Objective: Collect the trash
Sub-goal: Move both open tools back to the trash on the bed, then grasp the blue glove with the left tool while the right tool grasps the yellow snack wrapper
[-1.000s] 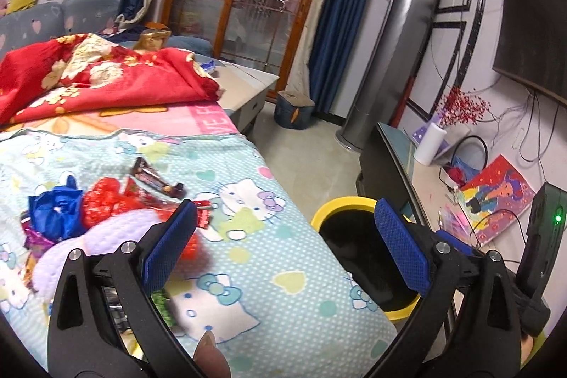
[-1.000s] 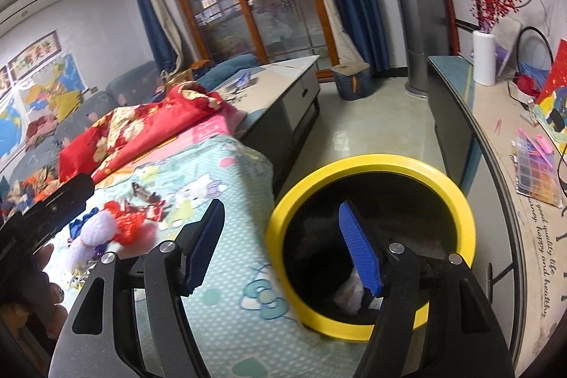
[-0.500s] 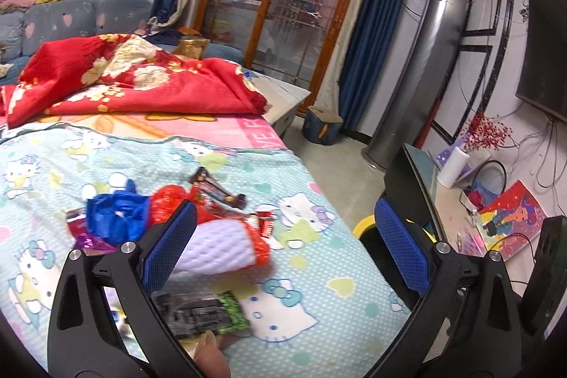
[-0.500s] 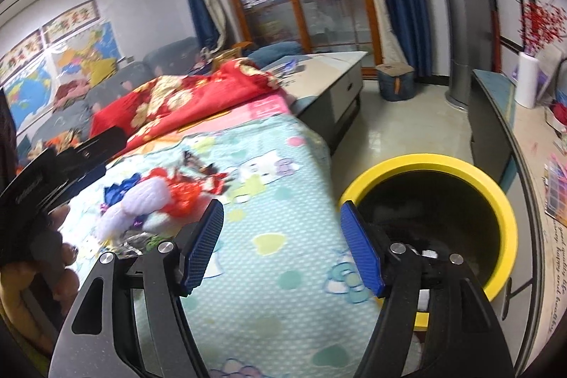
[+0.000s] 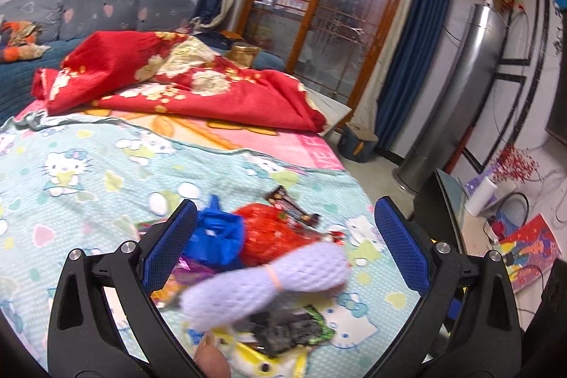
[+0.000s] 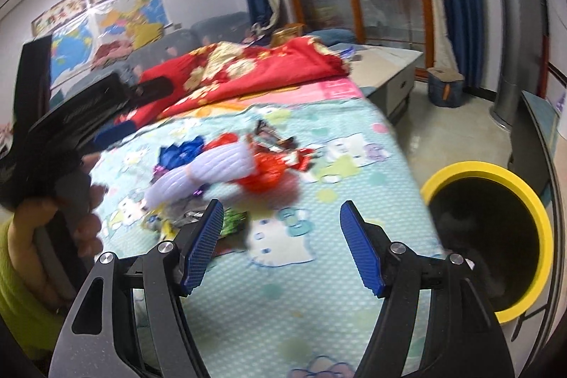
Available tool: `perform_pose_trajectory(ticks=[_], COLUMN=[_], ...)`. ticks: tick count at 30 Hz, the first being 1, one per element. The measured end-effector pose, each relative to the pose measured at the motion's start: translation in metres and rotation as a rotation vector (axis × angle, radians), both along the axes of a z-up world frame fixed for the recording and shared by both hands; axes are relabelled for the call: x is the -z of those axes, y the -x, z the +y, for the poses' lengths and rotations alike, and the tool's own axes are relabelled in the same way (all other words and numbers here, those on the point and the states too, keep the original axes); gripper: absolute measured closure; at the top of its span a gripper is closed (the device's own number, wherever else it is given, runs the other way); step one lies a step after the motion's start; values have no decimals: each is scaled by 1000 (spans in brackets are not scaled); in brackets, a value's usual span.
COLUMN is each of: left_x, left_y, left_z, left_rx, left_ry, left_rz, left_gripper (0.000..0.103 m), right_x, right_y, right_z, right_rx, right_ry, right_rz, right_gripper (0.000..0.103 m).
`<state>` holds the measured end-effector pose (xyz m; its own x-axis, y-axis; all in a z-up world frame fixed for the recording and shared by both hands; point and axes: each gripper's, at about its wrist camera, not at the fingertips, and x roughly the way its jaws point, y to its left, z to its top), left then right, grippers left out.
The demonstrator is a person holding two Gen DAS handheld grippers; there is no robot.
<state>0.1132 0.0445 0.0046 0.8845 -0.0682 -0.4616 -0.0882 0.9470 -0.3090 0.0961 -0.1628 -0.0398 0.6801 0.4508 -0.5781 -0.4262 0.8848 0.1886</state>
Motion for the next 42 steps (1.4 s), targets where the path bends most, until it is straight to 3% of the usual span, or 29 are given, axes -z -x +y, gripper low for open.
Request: perform_pose_trajectory(ticks=[11, 20, 24, 27, 28, 31, 32, 38, 40, 42], left_x=[11, 33, 43, 48, 50, 55, 58, 67, 68, 67], left_y=[0, -6, -10, -14, -15, -21, -23, -30, -32, -33], left_z=[43, 75, 78, 74, 72, 65, 63, 57, 57, 56], left_rx=[-70, -93, -69, -39, -23, 11, 15, 41, 48, 54], left_ry=[-18, 20, 45, 50, 52, 46, 43, 46, 53, 54], left_rz=[43, 112, 137, 155, 162, 191, 199, 232, 239, 242], left_gripper=[11, 11, 19, 25, 26, 29, 31, 44, 52, 69], right_x=[9, 28, 40, 46, 49, 57, 58, 57, 55, 52], right_y=[22, 32, 26, 23, 21, 16, 16, 17, 17, 17], right_z=[55, 94, 106, 113, 114, 112, 111, 101, 95, 90], right_rx=[-186, -310, -326, -329, -330, -335, -338, -348, -340, -330], right_ry=[64, 146, 167, 185, 192, 192, 196, 164, 149, 136], right_rz=[15, 46, 73, 72, 77, 114, 119, 129, 130, 128], right_gripper=[37, 42, 49, 60, 70, 79, 92, 100, 101, 101])
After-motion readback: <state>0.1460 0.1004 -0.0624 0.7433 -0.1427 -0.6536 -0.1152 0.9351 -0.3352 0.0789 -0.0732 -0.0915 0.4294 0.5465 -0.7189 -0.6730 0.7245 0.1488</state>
